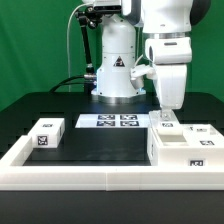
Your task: Assemble cabinet
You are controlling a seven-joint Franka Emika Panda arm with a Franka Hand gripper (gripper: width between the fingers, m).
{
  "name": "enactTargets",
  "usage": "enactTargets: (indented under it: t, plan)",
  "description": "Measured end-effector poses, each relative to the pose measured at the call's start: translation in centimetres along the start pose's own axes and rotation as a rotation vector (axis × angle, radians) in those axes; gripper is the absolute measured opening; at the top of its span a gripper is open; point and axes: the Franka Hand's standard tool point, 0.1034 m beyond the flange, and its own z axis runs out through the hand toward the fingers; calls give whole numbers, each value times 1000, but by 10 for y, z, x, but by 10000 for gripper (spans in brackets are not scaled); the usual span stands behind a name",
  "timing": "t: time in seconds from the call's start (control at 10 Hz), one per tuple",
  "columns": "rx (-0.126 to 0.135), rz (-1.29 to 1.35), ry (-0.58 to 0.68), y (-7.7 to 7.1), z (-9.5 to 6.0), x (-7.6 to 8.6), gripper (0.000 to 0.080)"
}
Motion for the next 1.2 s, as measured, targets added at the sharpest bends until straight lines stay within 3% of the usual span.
enactTargets:
  t: [0.2, 0.7, 0.8, 1.2]
  plan:
    - [-3, 0, 2, 5, 0, 0, 70]
    - [-20, 1, 16, 69, -2, -1, 70]
    - [-9, -14, 10, 72, -2, 0, 70]
    - [-8, -21, 12, 75, -2, -1, 70]
